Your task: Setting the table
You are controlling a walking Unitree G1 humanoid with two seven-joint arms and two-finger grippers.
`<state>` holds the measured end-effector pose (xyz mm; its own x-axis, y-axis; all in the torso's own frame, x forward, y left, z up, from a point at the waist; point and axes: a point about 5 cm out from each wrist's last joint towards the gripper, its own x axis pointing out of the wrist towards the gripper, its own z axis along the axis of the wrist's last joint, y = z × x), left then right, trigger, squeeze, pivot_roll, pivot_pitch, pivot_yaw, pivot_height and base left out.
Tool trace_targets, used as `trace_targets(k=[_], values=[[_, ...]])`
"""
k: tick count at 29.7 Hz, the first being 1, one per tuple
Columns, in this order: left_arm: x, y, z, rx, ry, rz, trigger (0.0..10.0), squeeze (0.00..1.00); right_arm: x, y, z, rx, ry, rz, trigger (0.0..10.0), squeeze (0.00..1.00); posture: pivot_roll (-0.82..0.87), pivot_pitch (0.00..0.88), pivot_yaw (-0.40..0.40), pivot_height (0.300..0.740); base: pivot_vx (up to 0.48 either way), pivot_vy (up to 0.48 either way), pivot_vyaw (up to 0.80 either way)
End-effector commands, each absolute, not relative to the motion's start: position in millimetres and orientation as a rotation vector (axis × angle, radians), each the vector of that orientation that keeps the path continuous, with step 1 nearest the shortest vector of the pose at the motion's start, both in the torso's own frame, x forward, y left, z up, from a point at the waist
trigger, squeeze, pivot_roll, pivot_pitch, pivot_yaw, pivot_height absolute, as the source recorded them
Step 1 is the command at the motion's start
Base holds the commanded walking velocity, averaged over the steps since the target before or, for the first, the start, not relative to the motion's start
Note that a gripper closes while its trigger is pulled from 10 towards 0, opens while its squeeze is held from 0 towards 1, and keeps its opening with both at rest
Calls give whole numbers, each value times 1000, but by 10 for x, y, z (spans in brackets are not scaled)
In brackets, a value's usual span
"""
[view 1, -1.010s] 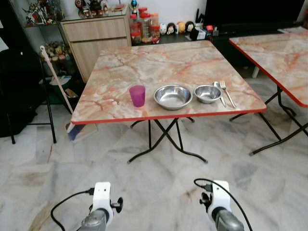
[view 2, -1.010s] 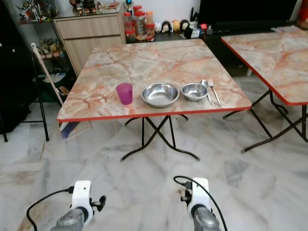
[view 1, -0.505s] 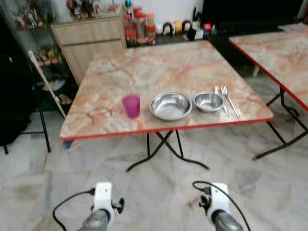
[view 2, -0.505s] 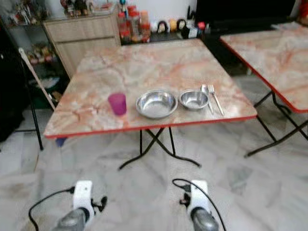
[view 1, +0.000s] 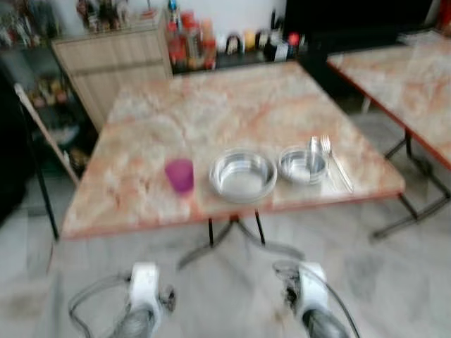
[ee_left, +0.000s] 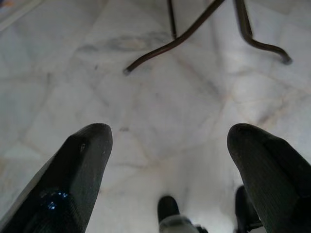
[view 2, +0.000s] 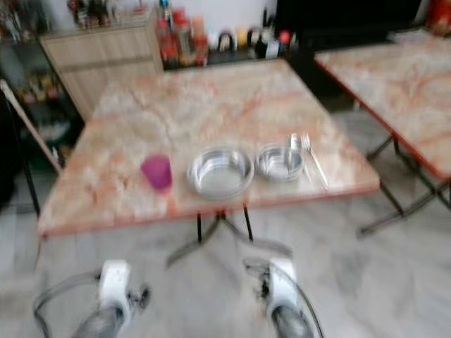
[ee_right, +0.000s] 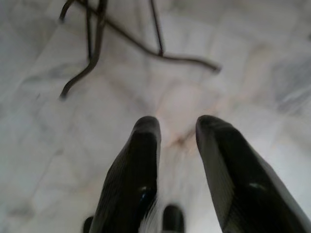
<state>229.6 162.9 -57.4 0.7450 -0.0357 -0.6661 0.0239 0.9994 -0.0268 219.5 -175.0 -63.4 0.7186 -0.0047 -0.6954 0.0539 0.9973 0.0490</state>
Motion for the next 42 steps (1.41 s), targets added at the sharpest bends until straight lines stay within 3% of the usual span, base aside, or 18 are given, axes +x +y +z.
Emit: trace_targets(k=[1,12,24,31,42], values=[[2283,1797,-566,25,729,-3,10000,0,2232,-1609,-623,84,762,1,10000,0,16,0,52,740,0,0,0],[2216,1854,-596,-15,727,55,10000,0,2225,-1645,-625,89,761,-17,10000,0,26,0,41,740,0,0,0],[2317,2060,-416,-98,520,177,10000,0,2209,-1695,-631,90,764,-35,10000,0,50,0,37,740,0,0,0],[2223,2055,-504,-64,591,188,10000,0,2196,-1610,-645,95,772,-11,10000,0,69,0,32,740,0,-73,0],[2330,1978,-449,-77,566,169,10000,0,2231,-1628,-622,88,759,-10,10000,0,47,0,36,740,0,-289,0]])
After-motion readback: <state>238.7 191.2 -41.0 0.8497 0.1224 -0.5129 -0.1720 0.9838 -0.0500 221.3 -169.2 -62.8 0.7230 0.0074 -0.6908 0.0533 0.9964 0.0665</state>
